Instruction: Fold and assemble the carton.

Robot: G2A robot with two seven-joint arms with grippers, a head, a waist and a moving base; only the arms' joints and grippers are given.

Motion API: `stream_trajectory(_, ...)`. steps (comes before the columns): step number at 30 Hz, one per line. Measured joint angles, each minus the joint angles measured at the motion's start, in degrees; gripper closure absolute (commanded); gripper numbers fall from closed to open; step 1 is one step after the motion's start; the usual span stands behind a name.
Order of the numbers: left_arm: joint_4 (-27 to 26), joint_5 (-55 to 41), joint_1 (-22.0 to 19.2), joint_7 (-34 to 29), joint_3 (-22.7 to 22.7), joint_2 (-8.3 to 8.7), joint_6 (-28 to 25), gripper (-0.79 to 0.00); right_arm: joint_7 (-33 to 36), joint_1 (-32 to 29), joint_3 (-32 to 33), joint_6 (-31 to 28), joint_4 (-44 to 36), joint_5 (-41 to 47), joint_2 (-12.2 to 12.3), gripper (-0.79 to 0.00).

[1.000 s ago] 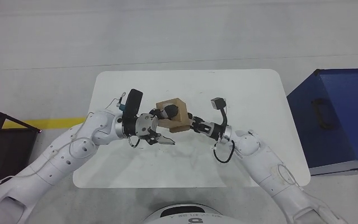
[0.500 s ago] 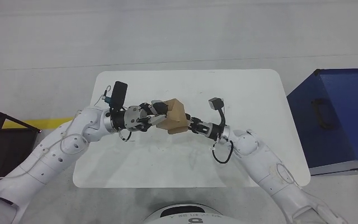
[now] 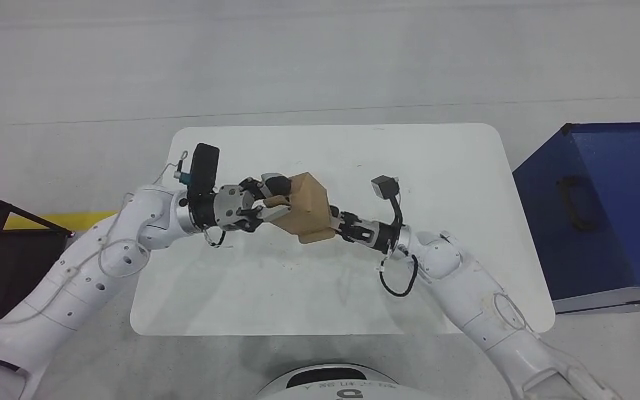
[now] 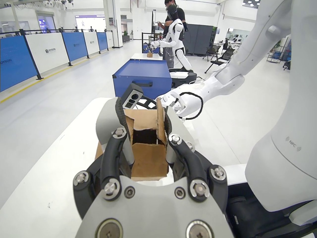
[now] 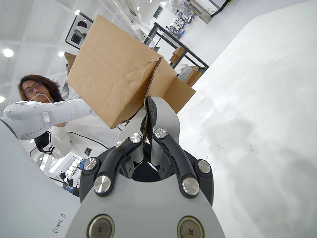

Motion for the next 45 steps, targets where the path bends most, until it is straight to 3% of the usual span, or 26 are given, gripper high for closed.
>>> stream_trajectory(11, -2.85, -2.74, 3.65, -1.71, -3.08, -0.39, -0.01, -0.246, 0.21, -1.31, 0.15, -3.98, -0.68, -0.37, 0.31, 0.0)
stream_trajectory(13, -3.36, -4.33, 4.27, -1.95, -3.08, -0.49, -0.02, -0.188, 0.3, -1.5, 0.12, -4.39, -0.68, -0.29, 0.37, 0.0)
stream_trajectory(17, -3.58, -6.65, 4.87, -3.33, -3.39, -0.54, 0.0, 0.0, 0.37, -1.68, 0.08, -5.0, -0.64, -0.17, 0.47, 0.0)
stream_trajectory(27, -4.18, -11.95, 6.36, -7.62, -3.43, -0.45, 0.0, 0.0, 1.15, -1.67, -0.03, -5.55, -0.48, 0.56, 0.76, 0.0)
stream_trajectory(28, -4.22, -12.52, 6.4, -8.03, -3.37, -0.45, 0.0, -0.022, 1.25, -1.61, -0.06, -5.51, -0.44, 0.66, 0.78, 0.0)
stream_trajectory(33, -4.44, -16.23, 6.32, -10.14, -3.22, -0.42, 0.0, -0.385, 1.74, -1.2, -0.18, -5.35, -0.21, 1.16, 0.88, 0.0)
stream_trajectory(35, -4.41, -17.24, 6.27, -10.76, -3.57, -0.3, 0.0, -0.625, 1.79, -1.1, -0.24, -5.34, -0.17, 1.29, 0.91, 0.0)
stream_trajectory(37, -4.1, -17.39, 6.26, -11.7, -4.45, -0.07, 0.0, -0.785, 1.89, -1.0, -0.34, -5.37, -0.1, 1.42, 0.93, 0.0)
stream_trajectory(45, -3.96, -13.35, 9.1, -11.84, -11.18, 1.12, 0.0, -0.785, 1.33, -1.13, -0.26, -6.08, -0.37, 1.01, 1.07, 0.0)
